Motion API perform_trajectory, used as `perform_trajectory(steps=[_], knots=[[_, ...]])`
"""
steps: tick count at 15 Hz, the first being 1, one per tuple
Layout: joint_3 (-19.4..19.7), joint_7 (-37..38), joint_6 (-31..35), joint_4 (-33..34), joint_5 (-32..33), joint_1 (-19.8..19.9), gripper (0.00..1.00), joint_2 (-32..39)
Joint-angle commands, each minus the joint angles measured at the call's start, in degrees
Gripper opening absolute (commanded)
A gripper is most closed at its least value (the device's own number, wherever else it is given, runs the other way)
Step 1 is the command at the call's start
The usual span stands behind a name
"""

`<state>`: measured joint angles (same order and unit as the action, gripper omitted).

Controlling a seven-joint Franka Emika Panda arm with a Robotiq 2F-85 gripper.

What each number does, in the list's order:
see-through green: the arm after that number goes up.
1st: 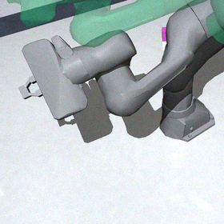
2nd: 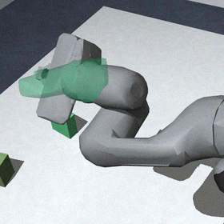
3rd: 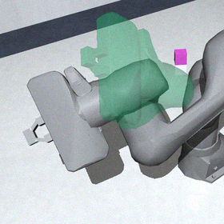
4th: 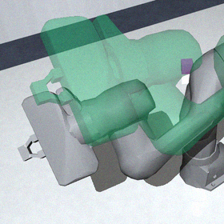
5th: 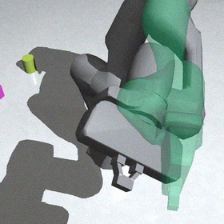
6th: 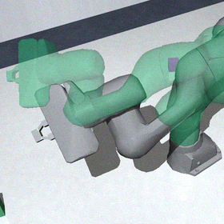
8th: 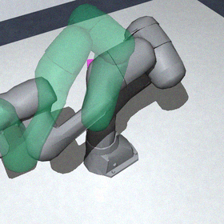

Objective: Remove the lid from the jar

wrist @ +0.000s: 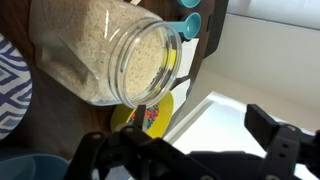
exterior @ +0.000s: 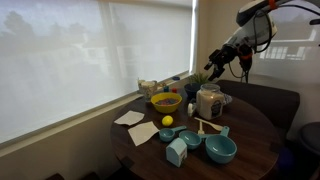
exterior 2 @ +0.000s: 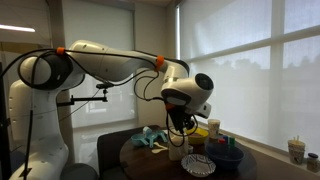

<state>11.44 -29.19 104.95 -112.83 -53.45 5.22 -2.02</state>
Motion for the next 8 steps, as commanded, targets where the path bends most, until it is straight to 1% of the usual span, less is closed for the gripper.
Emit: perform_trajectory(steps=[1,6,8], knots=[[-0.9,0.4,-1.5,0.9,-0.4,1.1,1.00,-0.1],[-1.0,1.5,-1.1,1.2,1.8,1.1,1.00,-0.8],[-1.2,3.0,-0.4,1.3,4.9,1.1,1.00,-1.8]])
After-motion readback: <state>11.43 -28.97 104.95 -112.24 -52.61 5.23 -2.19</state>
